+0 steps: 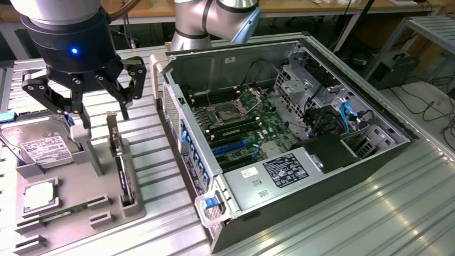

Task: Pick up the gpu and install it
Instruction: 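Pick up the gpu and move the gpu toward the slot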

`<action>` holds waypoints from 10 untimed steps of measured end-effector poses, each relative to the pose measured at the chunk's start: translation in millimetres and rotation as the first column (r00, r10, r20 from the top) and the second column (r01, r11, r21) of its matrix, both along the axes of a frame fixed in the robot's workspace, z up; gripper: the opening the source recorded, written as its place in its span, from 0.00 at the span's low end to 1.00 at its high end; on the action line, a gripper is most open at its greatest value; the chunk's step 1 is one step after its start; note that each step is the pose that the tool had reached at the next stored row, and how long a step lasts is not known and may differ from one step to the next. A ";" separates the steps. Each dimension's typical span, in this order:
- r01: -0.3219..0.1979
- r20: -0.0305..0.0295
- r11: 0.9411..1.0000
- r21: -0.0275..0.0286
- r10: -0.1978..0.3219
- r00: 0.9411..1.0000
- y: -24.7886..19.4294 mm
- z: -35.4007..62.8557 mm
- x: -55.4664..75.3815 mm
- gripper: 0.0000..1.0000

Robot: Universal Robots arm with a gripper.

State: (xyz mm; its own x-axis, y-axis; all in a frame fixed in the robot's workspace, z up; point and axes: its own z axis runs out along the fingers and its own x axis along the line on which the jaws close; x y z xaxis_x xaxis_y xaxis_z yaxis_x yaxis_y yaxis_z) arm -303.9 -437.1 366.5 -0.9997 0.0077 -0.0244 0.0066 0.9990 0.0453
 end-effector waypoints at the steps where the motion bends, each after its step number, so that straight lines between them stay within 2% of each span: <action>1: 0.000 0.000 1.000 0.000 0.000 1.000 0.0 -0.8 0.0 0.60; 10: 0.000 0.000 1.000 0.000 0.000 1.000 0.0 -8.0 0.0 0.60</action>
